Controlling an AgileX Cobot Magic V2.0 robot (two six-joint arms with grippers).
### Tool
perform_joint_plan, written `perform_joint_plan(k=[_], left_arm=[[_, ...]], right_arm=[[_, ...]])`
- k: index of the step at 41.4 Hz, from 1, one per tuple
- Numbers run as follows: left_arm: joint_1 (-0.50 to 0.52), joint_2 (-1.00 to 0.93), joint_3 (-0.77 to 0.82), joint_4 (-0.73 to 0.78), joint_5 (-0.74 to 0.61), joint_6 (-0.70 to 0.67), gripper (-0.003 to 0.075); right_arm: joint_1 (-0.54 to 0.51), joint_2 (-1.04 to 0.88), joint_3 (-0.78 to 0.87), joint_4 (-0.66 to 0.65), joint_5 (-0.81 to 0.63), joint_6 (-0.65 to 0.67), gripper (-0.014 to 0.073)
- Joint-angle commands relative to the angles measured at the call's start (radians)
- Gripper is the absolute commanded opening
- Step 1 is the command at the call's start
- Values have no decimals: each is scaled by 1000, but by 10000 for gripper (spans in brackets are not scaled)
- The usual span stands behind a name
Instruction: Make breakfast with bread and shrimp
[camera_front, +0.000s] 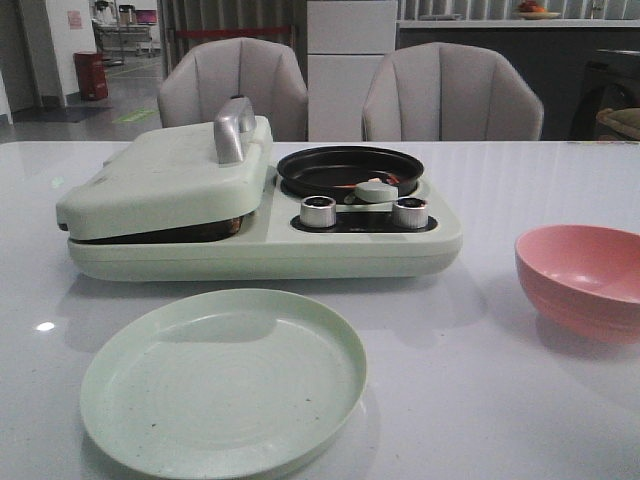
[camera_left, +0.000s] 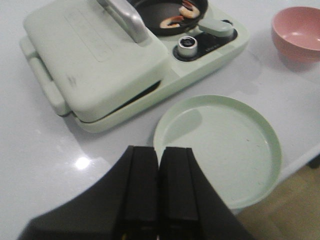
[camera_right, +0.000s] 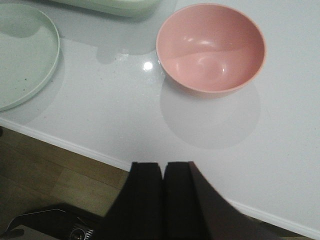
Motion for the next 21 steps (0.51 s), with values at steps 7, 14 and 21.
perform_joint_plan(k=[7,14,21], left_arm=[[200,-256,262,29,-386,-6,98],[282,-453,476,18,-497,-6,98],[330,-601,604,-41,-518,-6,98]], right_arm=[[1,1,-25,-3,-60,2,16],[1,1,-25,-3,-60,2,16],[1,1,-25,-3,-60,2,16]])
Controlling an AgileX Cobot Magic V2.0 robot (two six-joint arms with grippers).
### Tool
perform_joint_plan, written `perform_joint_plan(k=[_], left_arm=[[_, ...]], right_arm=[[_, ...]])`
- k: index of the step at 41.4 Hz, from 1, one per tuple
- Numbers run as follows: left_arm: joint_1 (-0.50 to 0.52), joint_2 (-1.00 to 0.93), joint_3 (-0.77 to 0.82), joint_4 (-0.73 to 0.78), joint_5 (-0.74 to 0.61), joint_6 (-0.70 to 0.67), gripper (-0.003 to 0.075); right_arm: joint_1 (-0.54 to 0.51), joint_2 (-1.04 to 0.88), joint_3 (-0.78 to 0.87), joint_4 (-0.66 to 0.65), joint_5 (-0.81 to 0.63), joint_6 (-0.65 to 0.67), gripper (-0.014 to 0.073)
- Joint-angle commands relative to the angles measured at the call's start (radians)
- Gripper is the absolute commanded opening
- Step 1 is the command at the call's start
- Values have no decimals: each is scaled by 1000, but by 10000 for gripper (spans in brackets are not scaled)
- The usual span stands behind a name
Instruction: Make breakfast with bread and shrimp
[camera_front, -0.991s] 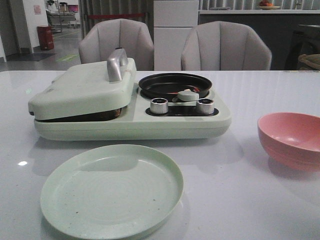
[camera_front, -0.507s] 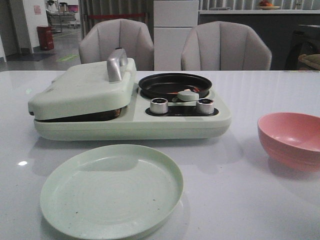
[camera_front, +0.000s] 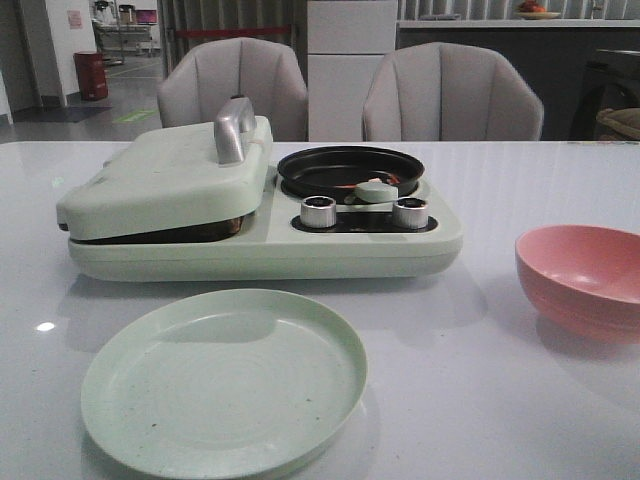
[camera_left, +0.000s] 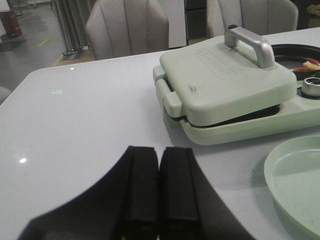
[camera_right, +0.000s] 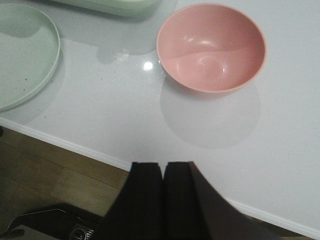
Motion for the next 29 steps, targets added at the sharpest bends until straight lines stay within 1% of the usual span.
perform_joint_plan(k=[1,3,5,7,19,26,29], left_arm=[[17,-49,23,-45,-114,-6,98],[20,-68,43,-48,-116,-6,98],[20,-64,65,-59,-150,-6,98],[18,-64,63,-61,-134,-6,98],[18,-66,63,-61,-147,-6,98],[20,-66,63,-55,-210,-30,98],[20,-66,63,-41,-215,-50,98]], right_arm=[[1,1,-25,-3,-60,2,16],[1,1,-25,-3,-60,2,16],[1,1,-25,-3,-60,2,16],[1,1,-25,-3,-60,2,16],[1,1,-25,-3,-60,2,16],[1,1,-25,-3,-60,2,16],[1,1,-25,-3,-60,2,16]])
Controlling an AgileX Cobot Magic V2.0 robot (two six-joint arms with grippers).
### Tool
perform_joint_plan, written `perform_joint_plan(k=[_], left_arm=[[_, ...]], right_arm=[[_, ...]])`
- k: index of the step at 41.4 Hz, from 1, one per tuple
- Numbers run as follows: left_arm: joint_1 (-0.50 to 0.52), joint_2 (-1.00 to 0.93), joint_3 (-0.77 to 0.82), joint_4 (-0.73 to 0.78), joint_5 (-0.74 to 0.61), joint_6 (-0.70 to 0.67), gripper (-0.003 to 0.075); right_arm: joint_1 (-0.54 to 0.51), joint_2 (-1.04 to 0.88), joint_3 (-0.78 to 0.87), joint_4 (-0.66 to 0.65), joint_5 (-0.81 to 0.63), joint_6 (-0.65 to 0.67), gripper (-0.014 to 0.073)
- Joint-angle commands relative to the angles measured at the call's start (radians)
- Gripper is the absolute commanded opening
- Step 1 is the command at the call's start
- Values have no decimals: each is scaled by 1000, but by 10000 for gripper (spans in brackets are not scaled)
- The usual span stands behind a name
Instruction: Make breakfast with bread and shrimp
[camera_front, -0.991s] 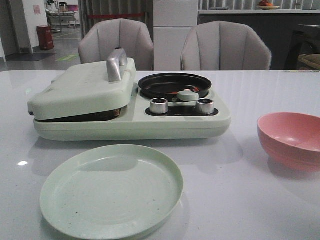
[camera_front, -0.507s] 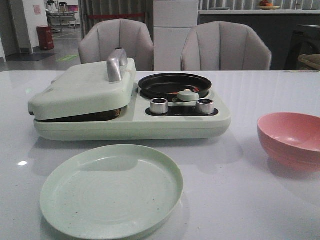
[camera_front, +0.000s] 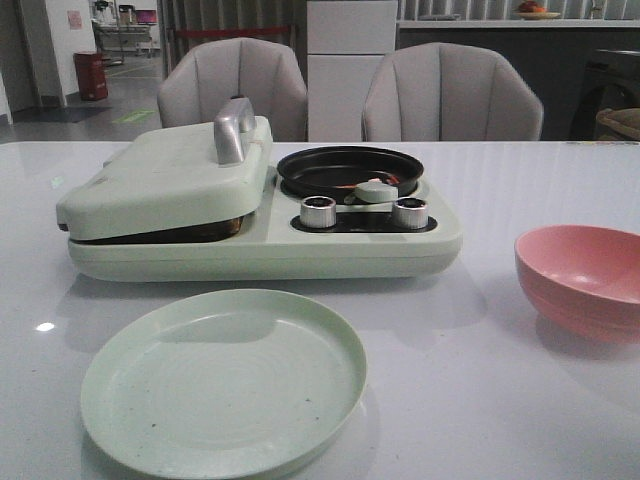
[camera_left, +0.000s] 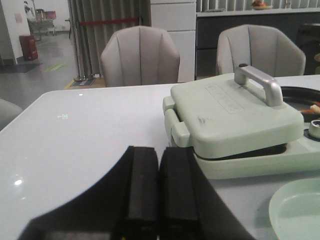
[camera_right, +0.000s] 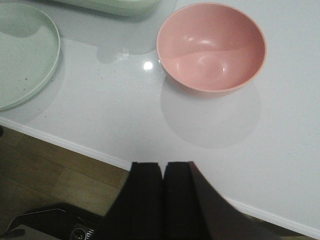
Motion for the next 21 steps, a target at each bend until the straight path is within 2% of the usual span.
perform_joint_plan(k=[1,16,21], left_arm=[[2,-19,29,8,-106,-31,98],[2,-19,29,26,-106,-33,98],[2,-19,29,83,-109,-117,98]], right_arm=[[1,1,-25,-3,-62,2,16],[1,1,-25,-3,-62,2,16],[1,1,-25,-3,-62,2,16]])
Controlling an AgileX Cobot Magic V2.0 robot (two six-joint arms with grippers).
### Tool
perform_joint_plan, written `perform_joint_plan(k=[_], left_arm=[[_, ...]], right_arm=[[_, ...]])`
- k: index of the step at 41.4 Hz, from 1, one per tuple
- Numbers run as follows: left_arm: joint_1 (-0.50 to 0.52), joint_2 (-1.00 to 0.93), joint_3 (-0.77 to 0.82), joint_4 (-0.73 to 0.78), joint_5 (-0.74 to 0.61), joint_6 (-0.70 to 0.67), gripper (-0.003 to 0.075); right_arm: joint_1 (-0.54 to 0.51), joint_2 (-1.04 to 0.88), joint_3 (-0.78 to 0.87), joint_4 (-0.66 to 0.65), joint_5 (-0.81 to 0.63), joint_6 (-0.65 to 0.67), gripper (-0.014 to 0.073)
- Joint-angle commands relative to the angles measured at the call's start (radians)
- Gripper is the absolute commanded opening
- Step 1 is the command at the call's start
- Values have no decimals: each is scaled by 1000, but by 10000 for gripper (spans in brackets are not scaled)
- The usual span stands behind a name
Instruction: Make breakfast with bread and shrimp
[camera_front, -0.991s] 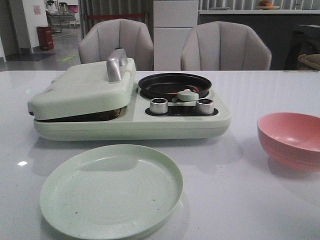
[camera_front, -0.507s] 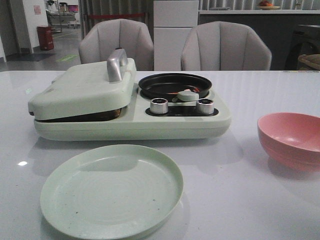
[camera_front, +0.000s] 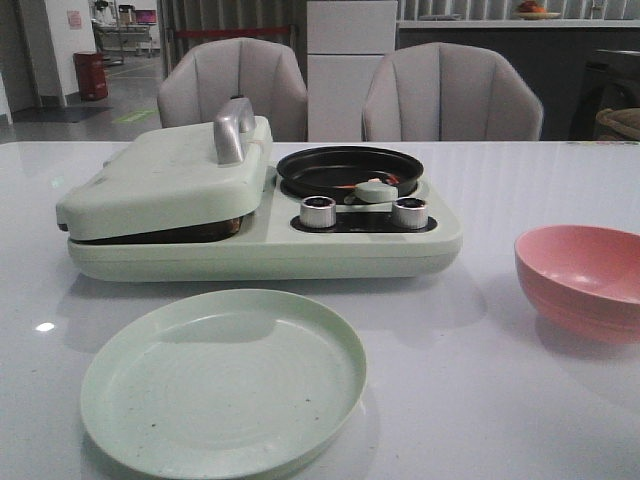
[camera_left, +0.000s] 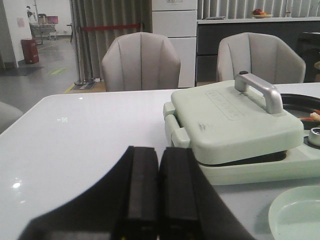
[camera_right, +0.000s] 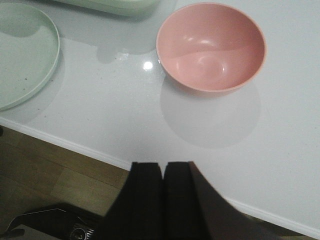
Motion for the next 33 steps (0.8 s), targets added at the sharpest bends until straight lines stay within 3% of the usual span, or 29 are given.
perform_joint_plan(k=[1,33], left_arm=[[2,-19,29,52,-95,-78,98],[28,-18,29,30,-95,-80,98]], right_arm=[[1,1,-25,-3,-62,2,16],[1,1,-25,-3,-62,2,16]])
